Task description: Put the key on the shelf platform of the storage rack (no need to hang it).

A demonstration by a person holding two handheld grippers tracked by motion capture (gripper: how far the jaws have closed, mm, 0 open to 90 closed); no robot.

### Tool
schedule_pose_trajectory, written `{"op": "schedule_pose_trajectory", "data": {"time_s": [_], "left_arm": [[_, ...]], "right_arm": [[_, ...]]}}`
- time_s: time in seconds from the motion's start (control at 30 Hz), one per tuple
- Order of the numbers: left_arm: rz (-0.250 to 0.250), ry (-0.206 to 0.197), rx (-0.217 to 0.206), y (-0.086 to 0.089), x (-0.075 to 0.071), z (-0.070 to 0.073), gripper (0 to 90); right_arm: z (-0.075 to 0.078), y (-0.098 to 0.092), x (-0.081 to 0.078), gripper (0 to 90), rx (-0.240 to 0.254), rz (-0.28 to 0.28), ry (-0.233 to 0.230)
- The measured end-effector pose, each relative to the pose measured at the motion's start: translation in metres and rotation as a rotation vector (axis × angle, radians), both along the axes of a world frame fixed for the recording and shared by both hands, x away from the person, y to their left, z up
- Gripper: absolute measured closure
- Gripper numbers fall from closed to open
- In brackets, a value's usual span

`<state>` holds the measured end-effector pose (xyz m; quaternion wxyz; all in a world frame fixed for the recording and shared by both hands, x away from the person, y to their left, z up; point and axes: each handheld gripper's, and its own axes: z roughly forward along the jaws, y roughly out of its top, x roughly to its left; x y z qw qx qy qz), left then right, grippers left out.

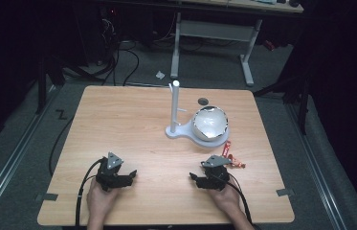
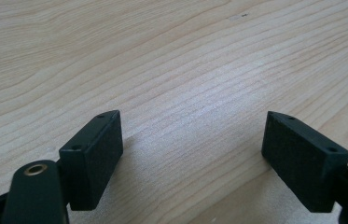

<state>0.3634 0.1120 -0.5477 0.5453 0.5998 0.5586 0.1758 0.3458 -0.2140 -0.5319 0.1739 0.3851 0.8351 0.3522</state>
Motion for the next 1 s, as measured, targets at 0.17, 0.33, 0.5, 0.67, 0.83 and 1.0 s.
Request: {"op": "schedule_pose_trajectory", "data": {"time_s": [0.17,0.33,0.5,0.67,0.83,1.0], "left_arm": [[0.0,0.0,0.0,0.0,0.0,0.0,20.7],[0.0,0.0,0.0,0.0,0.0,0.0,20.7],[0.0,0.0,0.0,0.0,0.0,0.0,20.7],[0.0,0.0,0.0,0.0,0.0,0.0,20.7],[0.0,0.0,0.0,0.0001,0.0001,0.0,20.7],[0.0,0.0,0.0,0.0001,0.0001,0.0001,20.7]], "right_arm": [[0.0,0.0,0.0,34.4,0.0,0.0,0.0],[0.0,-0.0001,0.0,34.4,0.0,0.0,0.0],[0.0,0.0,-0.0001,34.3,-0.001,-0.002,0.0],[0.0,0.0002,-0.0003,34.3,0.001,-0.006,0.001],[0.0002,-0.0003,-0.0005,35.3,0.002,-0.006,0.004],[0.0005,-0.0018,-0.0009,38.1,0.005,-0.014,0.003]]}}
